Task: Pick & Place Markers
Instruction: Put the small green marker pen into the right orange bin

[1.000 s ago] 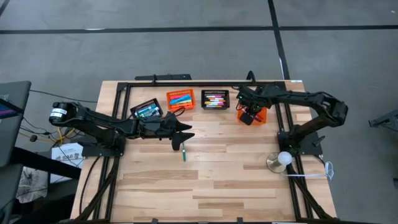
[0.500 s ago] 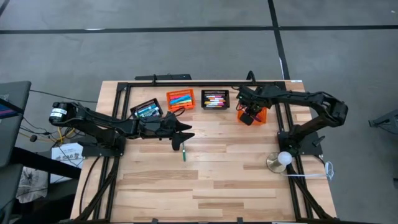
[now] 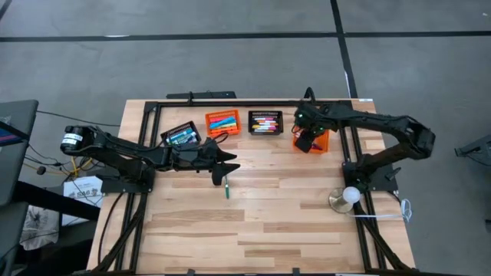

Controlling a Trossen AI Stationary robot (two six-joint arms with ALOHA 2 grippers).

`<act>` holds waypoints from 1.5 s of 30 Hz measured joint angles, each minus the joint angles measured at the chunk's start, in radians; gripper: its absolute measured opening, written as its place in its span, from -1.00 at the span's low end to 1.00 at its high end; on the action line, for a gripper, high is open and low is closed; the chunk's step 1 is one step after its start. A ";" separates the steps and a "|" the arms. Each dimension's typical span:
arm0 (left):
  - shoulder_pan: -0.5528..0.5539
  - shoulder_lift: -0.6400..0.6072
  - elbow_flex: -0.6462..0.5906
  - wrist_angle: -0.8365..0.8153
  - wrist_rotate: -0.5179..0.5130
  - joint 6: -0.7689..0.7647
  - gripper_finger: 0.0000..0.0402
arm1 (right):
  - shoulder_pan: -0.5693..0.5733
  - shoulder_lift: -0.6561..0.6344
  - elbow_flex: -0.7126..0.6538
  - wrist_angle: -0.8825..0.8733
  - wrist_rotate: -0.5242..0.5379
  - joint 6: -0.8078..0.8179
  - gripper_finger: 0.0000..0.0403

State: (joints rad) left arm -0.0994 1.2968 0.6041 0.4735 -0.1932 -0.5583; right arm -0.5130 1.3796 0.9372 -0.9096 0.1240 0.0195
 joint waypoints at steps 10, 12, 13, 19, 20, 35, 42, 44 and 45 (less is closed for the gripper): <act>0.000 0.000 0.000 0.000 0.001 0.004 0.27 | 0.097 -0.438 0.002 0.221 -0.058 0.059 -0.51; 0.000 0.000 0.000 0.000 0.001 0.004 0.27 | 0.122 -0.539 -0.030 0.242 -0.057 0.096 -0.51; 0.000 0.000 0.000 0.000 0.001 0.013 0.27 | 0.135 -0.585 -0.048 0.249 -0.055 0.119 -0.51; 0.000 0.000 0.000 -0.043 0.021 0.048 0.27 | 0.219 -0.837 -0.187 0.307 -0.046 0.278 -0.51; 0.000 0.000 0.000 -0.056 0.021 0.042 0.27 | 0.233 -0.871 -0.211 0.319 -0.046 0.301 -0.51; 0.000 0.000 0.000 -0.249 0.009 -0.285 0.27 | 0.314 -1.193 -0.446 0.553 -0.019 0.400 -0.51; 0.000 0.000 0.000 -0.238 -0.009 -0.285 0.27 | 0.314 -1.198 -0.453 0.553 -0.017 0.400 -0.51; 0.001 0.000 0.000 -0.226 -0.031 -0.293 0.27 | 0.314 -1.198 -0.453 0.553 -0.017 0.400 -0.51; 0.005 0.000 0.000 -0.223 -0.042 -0.309 0.27 | 0.314 -1.198 -0.453 0.553 -0.017 0.400 -0.51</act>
State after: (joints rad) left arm -0.0941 1.2968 0.6041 0.2510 -0.2353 -0.8677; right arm -0.1986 0.1814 0.4839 -0.3565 0.1070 0.4196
